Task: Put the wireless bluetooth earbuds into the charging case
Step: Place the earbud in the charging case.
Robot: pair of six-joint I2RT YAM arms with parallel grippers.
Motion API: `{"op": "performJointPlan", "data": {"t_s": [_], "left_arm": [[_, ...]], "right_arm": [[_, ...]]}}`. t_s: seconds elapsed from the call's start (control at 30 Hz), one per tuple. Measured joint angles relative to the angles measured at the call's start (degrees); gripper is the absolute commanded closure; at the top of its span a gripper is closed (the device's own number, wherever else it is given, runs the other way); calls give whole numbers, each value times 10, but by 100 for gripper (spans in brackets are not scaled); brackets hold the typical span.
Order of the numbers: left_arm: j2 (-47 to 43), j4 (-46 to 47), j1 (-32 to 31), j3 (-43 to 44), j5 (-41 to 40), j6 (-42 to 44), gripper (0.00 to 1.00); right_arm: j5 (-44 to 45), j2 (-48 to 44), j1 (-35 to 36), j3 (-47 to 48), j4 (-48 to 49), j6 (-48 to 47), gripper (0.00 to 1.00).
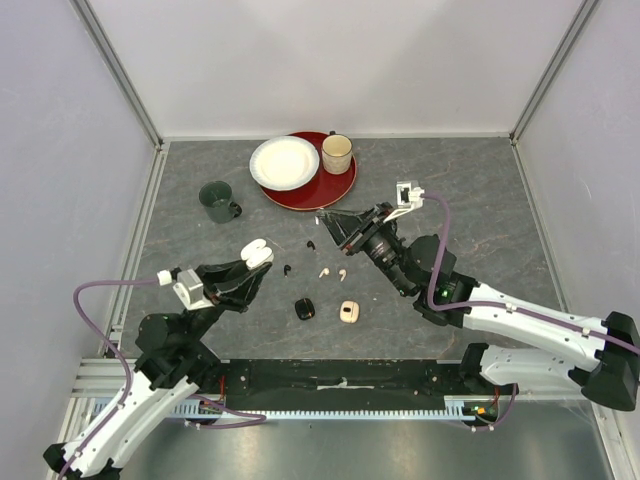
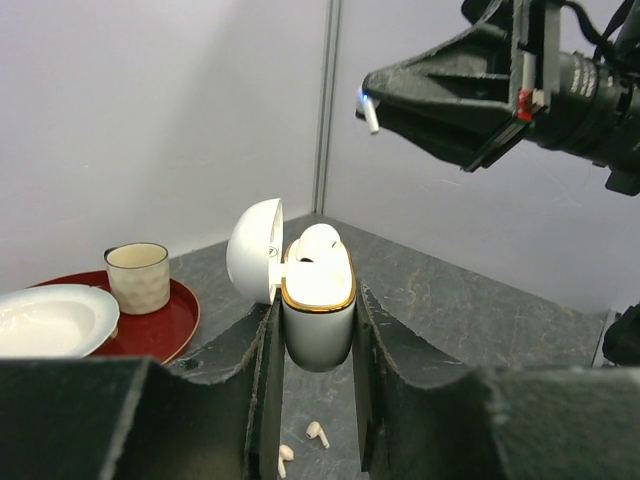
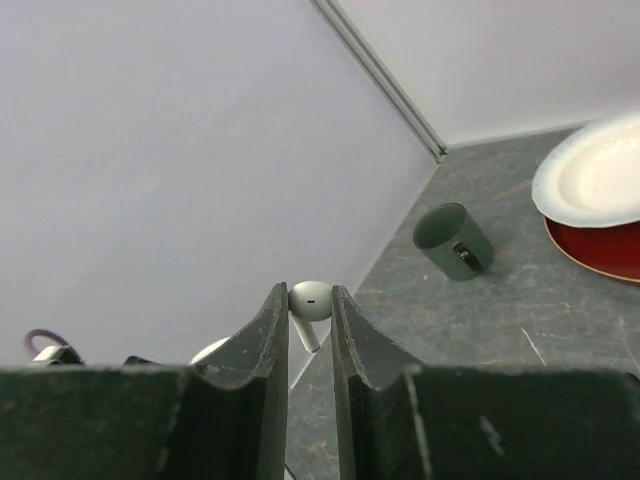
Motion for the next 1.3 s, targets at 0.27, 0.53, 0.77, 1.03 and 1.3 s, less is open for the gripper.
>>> {"op": "performJointPlan", "data": {"t_s": [0.27, 0.53, 0.77, 1.03, 1.3], "left_arm": [[29, 32, 0, -11, 17, 0, 98], [38, 46, 0, -12, 31, 0, 98], [50, 50, 0, -12, 41, 0, 98], [53, 53, 0, -12, 47, 0, 98], [53, 54, 0, -12, 48, 0, 98]], "right_arm": [[-11, 15, 50, 0, 74, -56, 100], [-35, 62, 86, 13, 92, -87, 100], [-49, 91, 116, 39, 103, -109, 100], [-51, 118, 125, 55, 104, -120, 100], [-50, 140, 134, 67, 98, -129, 100]]}}
